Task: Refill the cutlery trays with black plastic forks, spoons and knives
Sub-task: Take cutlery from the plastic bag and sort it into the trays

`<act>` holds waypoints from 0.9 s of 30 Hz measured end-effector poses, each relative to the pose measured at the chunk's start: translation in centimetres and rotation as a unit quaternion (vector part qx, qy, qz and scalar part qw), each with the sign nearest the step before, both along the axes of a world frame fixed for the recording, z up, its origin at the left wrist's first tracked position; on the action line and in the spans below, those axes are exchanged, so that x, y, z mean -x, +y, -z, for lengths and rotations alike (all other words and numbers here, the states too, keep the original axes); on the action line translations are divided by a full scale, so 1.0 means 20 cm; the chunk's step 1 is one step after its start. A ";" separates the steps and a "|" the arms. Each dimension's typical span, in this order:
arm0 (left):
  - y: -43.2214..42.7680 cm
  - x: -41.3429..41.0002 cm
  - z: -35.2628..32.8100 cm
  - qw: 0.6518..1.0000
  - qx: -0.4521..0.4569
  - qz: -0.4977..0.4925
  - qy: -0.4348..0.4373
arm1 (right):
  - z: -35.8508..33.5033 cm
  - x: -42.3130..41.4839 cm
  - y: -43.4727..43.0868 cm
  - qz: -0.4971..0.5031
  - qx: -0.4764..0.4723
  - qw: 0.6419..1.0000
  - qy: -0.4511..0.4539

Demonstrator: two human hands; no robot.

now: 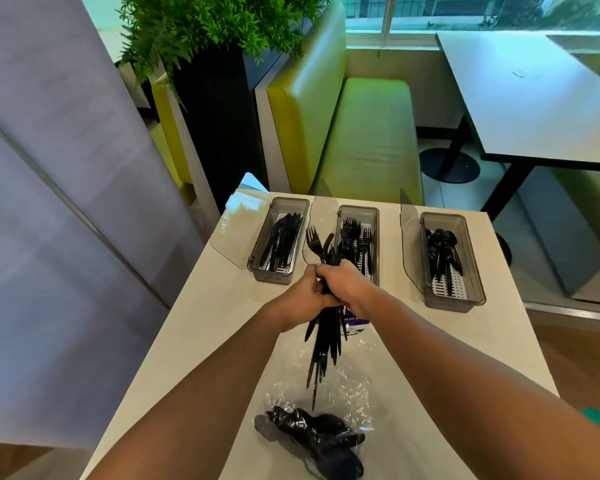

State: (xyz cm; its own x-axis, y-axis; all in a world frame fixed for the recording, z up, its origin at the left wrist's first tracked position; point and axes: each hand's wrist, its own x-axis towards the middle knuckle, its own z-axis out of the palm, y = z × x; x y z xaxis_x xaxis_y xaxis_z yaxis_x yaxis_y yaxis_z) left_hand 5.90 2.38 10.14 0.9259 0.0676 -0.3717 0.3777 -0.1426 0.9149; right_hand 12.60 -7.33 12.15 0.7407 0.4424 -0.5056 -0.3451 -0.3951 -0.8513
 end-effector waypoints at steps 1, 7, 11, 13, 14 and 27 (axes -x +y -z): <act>-0.02 0.01 0.01 1.000 0.014 0.001 -0.002 | 0.01 0.00 -0.01 0.001 0.000 1.000 0.001; -0.11 0.04 0.09 0.997 0.065 -0.043 -0.001 | 0.07 0.00 -0.02 0.010 0.032 0.999 -0.018; -0.12 0.05 0.08 0.997 0.071 -0.038 0.002 | 0.08 0.01 -0.01 0.028 0.032 0.999 -0.022; -0.12 0.05 0.07 0.997 0.071 -0.016 -0.014 | 0.07 0.01 0.00 0.034 0.031 0.998 -0.035; -0.11 0.05 0.08 0.996 0.082 -0.004 -0.023 | 0.06 0.01 0.00 0.029 0.037 0.998 -0.047; -0.16 0.05 0.13 0.990 0.088 -0.106 -0.021 | 0.06 -0.01 -0.02 -0.038 0.059 0.989 -0.128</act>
State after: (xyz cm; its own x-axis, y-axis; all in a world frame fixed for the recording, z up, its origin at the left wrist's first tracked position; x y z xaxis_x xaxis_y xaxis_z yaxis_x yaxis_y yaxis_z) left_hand 4.87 -0.84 7.58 0.9125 0.2000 -0.3567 0.3435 0.0987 0.9340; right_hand 12.89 -7.74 10.93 0.8188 0.4502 -0.3563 -0.0892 -0.5133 -0.8535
